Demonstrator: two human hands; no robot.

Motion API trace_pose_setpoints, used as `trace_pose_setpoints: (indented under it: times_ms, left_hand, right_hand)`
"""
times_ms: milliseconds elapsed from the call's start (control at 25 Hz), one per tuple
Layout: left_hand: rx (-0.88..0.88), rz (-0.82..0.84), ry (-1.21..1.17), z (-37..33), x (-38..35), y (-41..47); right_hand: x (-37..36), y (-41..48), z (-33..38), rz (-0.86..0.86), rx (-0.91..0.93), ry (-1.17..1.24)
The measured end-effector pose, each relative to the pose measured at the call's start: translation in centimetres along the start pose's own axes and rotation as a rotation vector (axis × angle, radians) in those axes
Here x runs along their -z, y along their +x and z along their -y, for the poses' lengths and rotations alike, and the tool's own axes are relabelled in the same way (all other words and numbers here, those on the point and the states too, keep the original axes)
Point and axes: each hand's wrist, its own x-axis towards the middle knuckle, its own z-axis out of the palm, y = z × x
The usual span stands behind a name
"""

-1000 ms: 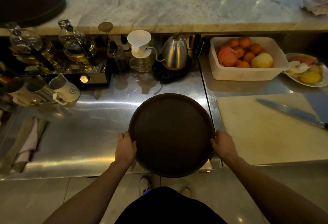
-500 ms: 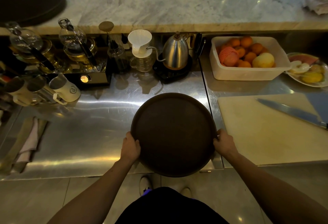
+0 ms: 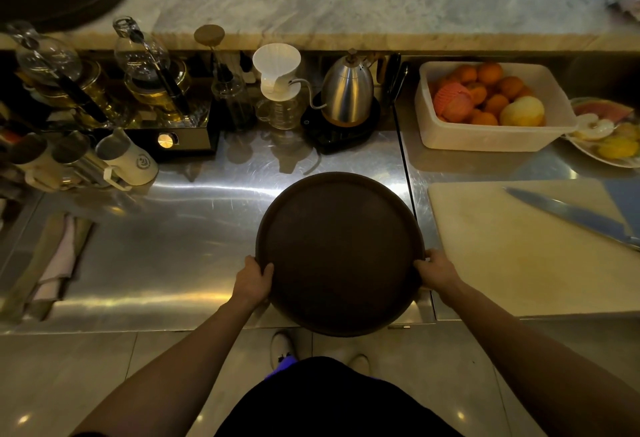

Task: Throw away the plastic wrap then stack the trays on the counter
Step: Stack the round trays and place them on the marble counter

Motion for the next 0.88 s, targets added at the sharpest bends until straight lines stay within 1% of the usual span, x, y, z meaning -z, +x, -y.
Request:
trace_pose_setpoints:
  times_ms: [160,320,480,560,680,800,880]
  left_hand:
    - [0.096,0.016,-0.041,0.1,-0.3,0.1]
    - [0.196,-0.011,-0.159,-0.4,-0.5,0.1]
    - [0.260,-0.031,-0.332,-0.4,-0.7,-0.2]
    - [0.269,-0.055,-0.415,-0.6,-0.4,-0.4]
    - [0.251,-0.061,-0.545,-1.1,0.5,-0.9]
    - [0.242,0.028,-0.699,-1.9,1.5,-1.3]
    - [0.220,0.056,-0.710,-2.3,1.7,-1.6]
  right_hand:
    - [-0.7,0.7,0.0,0.007,-0.061,0.086]
    - [-1.2,1.1,0.1,-0.005,-0.113,0.091]
    - [-1.3,0.4,0.3,-0.017,-0.168,0.209]
    - [-1.3,-0.1,0.4,-0.027,-0.179,0.272]
    - [-1.0,-0.9,0.5,-0.044,-0.145,0.332]
    - [-0.9,-1.3,0.9,-0.060,-0.116,0.419]
    - [-0.8,-1.6,1.0,-0.065,-0.116,0.467]
